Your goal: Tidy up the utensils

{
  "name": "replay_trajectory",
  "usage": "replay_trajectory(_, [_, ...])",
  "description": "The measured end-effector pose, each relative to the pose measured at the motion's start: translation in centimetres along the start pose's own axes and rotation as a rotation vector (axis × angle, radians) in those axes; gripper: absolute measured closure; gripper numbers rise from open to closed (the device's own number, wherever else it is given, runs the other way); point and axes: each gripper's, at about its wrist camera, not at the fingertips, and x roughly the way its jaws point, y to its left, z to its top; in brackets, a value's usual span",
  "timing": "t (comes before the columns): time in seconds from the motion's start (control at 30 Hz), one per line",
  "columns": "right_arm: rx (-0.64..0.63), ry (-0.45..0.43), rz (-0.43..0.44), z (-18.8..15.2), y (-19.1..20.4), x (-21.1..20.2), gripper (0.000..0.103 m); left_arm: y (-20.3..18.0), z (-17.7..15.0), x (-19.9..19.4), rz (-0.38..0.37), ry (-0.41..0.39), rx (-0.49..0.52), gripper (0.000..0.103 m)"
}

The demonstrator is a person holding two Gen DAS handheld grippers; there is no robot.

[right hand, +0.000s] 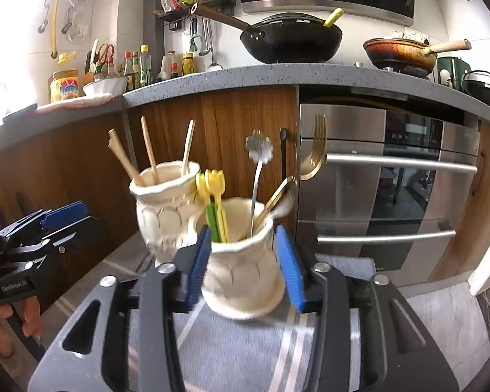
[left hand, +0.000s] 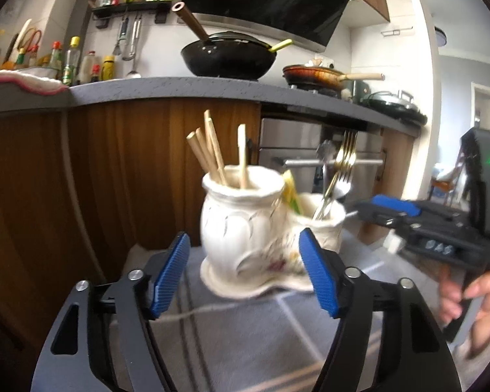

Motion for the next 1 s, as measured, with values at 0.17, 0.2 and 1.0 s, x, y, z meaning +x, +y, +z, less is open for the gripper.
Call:
replay_trajectory(0.17, [-0.017, -0.008, -0.020, -1.8, 0.5, -1.8, 0.042, 0.6, -1.8, -1.3, 0.035, 0.005, 0.001, 0.024])
replay_trajectory(0.2, [-0.016, -0.015, -0.030, -2.2, 0.5, -2.2, 0.037, 0.7, -1.9, -1.5, 0.041, 0.002, 0.002, 0.023])
replay_trajectory(1.0, [-0.027, -0.200, -0.089, -5.4, 0.7, -4.8, 0.006, 1.9, -3.6, -3.8, 0.128, -0.158, 0.000, 0.006])
